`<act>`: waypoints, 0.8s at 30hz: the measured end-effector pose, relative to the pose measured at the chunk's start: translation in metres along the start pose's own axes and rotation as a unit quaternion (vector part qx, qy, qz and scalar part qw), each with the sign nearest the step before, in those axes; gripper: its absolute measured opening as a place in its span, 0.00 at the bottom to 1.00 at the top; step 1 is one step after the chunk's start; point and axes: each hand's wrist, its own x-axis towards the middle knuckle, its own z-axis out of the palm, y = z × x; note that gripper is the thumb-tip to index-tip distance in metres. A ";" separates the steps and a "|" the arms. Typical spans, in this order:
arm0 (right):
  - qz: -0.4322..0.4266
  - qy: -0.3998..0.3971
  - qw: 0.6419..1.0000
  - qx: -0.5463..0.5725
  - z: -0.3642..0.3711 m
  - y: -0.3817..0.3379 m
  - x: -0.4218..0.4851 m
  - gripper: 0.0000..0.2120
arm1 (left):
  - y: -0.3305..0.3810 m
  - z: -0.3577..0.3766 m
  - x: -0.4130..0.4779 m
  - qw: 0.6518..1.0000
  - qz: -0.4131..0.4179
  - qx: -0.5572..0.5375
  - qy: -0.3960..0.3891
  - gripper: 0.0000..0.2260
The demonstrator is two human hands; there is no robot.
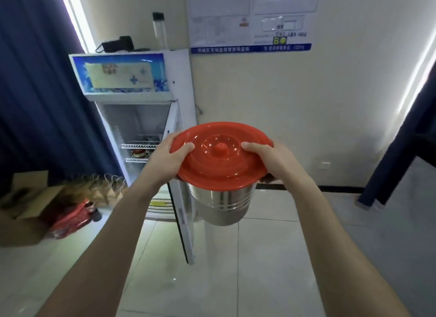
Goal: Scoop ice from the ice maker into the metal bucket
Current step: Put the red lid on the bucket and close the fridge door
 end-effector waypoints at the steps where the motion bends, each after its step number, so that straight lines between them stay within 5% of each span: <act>1: -0.003 -0.013 1.000 -0.005 0.010 -0.005 -0.001 0.22 | -0.002 -0.013 -0.003 1.000 -0.006 0.004 0.004 0.17; 13: -0.037 -0.159 0.986 -0.019 0.092 -0.054 0.007 0.19 | -0.008 -0.108 -0.042 0.991 -0.055 0.047 0.112 0.15; 24: -0.073 -0.211 0.974 -0.031 0.152 -0.054 0.026 0.20 | -0.041 -0.144 -0.062 0.980 -0.090 0.046 0.169 0.22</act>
